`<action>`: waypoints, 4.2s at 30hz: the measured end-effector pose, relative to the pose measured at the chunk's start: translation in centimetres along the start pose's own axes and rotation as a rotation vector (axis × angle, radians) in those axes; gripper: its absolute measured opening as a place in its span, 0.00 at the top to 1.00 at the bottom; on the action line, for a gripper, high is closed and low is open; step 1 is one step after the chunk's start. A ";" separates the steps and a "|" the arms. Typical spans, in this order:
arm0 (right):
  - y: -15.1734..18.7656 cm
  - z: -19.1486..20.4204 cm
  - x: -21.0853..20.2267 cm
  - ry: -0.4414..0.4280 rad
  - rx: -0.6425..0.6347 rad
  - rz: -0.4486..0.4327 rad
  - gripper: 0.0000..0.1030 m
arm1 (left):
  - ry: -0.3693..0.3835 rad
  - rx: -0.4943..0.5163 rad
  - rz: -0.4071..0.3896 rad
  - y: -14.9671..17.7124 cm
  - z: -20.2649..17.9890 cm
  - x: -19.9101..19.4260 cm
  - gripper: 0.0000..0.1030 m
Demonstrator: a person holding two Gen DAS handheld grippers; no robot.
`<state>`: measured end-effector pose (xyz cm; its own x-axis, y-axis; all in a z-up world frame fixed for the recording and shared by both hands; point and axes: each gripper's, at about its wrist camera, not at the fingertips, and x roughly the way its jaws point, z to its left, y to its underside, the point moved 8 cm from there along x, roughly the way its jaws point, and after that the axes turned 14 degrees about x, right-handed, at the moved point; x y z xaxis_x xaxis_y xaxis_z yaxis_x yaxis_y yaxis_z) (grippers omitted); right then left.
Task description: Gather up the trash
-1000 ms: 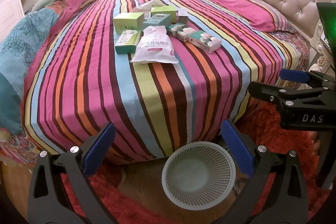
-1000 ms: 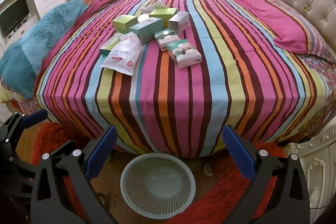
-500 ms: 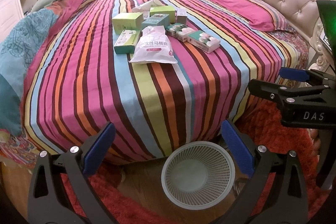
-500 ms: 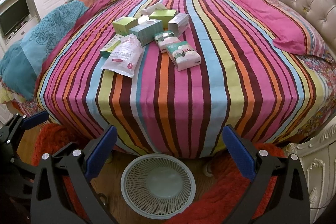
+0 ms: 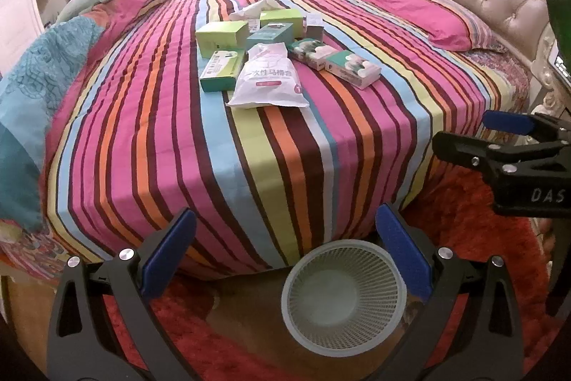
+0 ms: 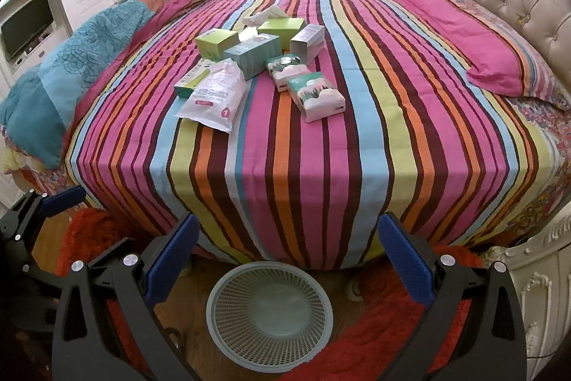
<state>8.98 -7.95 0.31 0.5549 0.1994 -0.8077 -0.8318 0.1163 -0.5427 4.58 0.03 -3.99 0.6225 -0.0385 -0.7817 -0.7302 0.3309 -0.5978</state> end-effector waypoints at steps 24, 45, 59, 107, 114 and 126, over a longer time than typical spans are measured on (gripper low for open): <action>-0.9 -1.2 1.1 -0.005 0.004 -0.037 0.07 | 0.060 -0.186 0.067 1.8 2.8 2.8 0.05; -8.8 -1.3 6.9 -0.052 -0.036 -0.045 0.06 | 0.021 -0.126 0.016 -7.0 5.0 8.7 0.05; -11.6 -1.7 13.2 -0.058 -0.097 0.070 0.06 | 0.000 -0.156 0.053 -10.4 5.0 14.0 0.05; -6.3 -0.6 7.0 -0.170 -0.034 0.141 0.53 | 0.130 -0.074 0.000 -4.9 2.2 5.1 0.29; -4.7 -0.6 5.5 -0.170 -0.022 0.145 0.53 | 0.166 -0.056 0.036 -1.2 0.1 3.3 0.29; -3.9 -1.4 4.7 -0.177 0.022 0.142 0.53 | 0.286 0.015 0.140 2.2 -4.0 3.3 0.29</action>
<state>14.84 -8.85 -1.74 0.4229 0.3828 -0.8214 -0.9025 0.0957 -0.4200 3.91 -3.16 -8.64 0.4101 -0.2540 -0.8760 -0.7980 0.3651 -0.4794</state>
